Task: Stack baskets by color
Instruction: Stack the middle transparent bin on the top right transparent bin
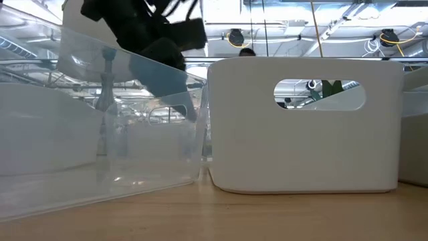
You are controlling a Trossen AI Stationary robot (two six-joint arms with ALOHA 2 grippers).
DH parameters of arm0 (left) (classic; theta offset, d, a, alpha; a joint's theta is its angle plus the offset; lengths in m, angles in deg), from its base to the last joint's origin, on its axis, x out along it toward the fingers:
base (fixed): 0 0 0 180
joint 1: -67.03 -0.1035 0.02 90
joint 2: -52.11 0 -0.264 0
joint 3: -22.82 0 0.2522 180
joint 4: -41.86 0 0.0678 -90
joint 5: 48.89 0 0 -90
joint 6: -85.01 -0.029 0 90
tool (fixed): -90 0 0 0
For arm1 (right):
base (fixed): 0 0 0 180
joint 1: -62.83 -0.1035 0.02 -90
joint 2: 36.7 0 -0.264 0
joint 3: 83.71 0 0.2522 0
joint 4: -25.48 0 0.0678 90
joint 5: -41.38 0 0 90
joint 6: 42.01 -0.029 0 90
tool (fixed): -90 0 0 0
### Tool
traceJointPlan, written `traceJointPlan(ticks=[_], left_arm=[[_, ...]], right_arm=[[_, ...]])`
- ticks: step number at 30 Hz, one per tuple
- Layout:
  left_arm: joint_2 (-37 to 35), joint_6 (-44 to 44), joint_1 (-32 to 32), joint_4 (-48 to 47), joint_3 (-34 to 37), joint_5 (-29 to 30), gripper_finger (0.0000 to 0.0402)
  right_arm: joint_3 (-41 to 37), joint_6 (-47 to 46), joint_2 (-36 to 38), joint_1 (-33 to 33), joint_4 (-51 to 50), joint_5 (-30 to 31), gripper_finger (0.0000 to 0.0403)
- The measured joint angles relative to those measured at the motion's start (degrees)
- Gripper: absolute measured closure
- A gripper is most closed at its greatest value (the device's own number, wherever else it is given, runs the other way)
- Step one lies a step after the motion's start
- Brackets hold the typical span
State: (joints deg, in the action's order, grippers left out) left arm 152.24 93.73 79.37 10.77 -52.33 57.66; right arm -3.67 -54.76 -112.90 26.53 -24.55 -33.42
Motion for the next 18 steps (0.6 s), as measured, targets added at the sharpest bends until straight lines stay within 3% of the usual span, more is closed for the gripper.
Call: traceJointPlan(ticks=[5, 15, 18], left_arm=[[2.03, -4.89, -0.15, 1.78, 0.11, -0.71, 0.0239], [1.9, -10.56, -0.6, 4.4, 0.15, -2.26, 0.0382], [1.89, -10.39, -0.74, 4.11, 0.15, -2.58, 0.0389]], right_arm=[[-0.02, 0.0, 0.02, 0.01, -0.3, 0.0, 0.0255], [-0.02, 2.5, 0.02, -0.01, -0.49, 1.14, 0.0255], [-0.02, 2.8, 0.02, 0.0, -0.46, 1.59, 0.0255]])
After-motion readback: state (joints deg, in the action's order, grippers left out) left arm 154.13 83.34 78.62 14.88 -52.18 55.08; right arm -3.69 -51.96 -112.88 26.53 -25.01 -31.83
